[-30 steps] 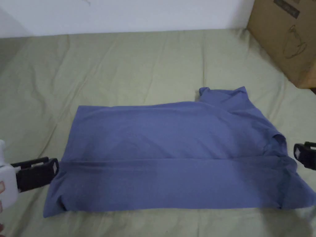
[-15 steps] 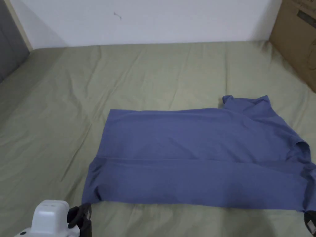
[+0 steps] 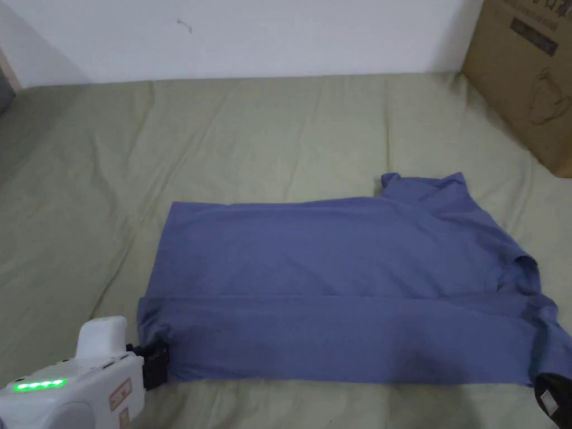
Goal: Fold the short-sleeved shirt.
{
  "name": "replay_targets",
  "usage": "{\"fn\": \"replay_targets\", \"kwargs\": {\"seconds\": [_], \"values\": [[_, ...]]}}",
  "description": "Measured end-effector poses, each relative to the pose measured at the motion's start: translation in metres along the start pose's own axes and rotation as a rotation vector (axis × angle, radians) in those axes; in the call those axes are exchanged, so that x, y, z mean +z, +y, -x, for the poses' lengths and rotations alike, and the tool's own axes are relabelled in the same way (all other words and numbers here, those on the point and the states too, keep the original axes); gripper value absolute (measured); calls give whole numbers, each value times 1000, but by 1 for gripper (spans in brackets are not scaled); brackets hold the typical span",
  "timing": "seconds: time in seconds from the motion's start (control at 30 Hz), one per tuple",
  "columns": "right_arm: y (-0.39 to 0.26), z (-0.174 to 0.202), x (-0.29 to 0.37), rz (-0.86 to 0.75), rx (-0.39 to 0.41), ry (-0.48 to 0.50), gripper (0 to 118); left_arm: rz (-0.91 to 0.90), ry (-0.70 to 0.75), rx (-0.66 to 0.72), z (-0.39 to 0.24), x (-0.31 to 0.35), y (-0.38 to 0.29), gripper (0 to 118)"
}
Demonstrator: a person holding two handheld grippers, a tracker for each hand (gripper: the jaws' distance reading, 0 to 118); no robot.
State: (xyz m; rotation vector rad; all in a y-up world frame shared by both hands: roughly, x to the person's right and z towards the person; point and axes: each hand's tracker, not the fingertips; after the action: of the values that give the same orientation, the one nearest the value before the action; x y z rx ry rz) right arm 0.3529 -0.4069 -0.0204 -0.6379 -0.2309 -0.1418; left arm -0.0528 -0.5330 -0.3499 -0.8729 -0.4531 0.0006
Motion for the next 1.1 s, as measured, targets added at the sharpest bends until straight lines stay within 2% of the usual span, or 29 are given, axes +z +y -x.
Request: {"fn": "replay_targets", "kwargs": {"seconds": [0.03, 0.13, 0.17, 0.27, 0.33, 0.37, 0.43, 0.47, 0.5, 0.57, 0.67, 0.7, 0.77, 0.8, 0.83, 0.87, 0.93, 0.97, 1.0, 1.03, 1.07, 1.1], "values": [[-2, -4, -3, 6, -1, -4, 0, -32, -23, 25, -1, 0, -3, 13], [-5, -27, -17, 55, 20, -41, 0, -40, -1, -58, -10, 4, -7, 8], [-6, -34, -23, 85, 8, -78, 0, -41, 9, -78, -11, 5, -8, 8], [-7, -72, -41, 138, -47, -84, 1, -50, 6, -94, -17, 19, -8, 8], [-8, -95, -55, 168, -95, -132, 21, -45, 0, -86, -15, 21, -8, 8], [-10, -110, -63, 161, -118, -168, 21, -40, -6, -82, -15, 22, -9, 8], [-8, -130, -82, 220, -154, -164, 96, -40, -5, -100, -31, 34, -5, 8], [-9, -137, -92, 264, -169, -147, 113, -36, -3, -110, -32, 34, -6, 8], [-8, -144, -102, 267, -189, -128, 114, -29, -8, -107, -34, 34, -7, 8], [-8, -149, -119, 274, -180, -116, 114, -22, -2, -109, -31, 33, -2, 8], [-5, -153, -144, 286, -179, -161, 113, -12, 6, -112, -26, 27, 2, 8], [-12, -158, -154, 318, -226, -105, 111, -9, 8, -115, -26, 27, 1, 8], [-16, -159, -171, 419, -301, -24, 96, -2, 19, -130, -26, 28, 0, 8], [-16, -146, -170, 419, -172, -141, 88, 1, 18, -121, -22, 26, 3, 8], [-9, -139, -156, 410, -128, -150, 82, -2, 6, -86, -19, 28, 4, 8], [-6, -140, -153, 402, -142, -113, 69, 1, -2, -64, -17, 30, 5, 8], [-2, -143, -146, 392, -169, -109, 8, 5, -2, -68, -21, 32, 8, 8], [-4, -143, -152, 364, -149, -123, 7, 11, -1, -90, -23, 34, 7, 8], [-4, -140, -154, 328, -180, -57, 7, 12, -3, -106, -24, 36, 7, 8], [-3, -140, -155, 313, -189, -55, 7, 7, 11, -124, -26, 40, 6, 8], [-3, -142, -154, 327, -145, -82, 7, 4, 6, -133, -30, 43, 8, 8], [-5, -148, -137, 444, -227, 14, 6, 2, 3, -137, -31, 48, 8, 8]]}}
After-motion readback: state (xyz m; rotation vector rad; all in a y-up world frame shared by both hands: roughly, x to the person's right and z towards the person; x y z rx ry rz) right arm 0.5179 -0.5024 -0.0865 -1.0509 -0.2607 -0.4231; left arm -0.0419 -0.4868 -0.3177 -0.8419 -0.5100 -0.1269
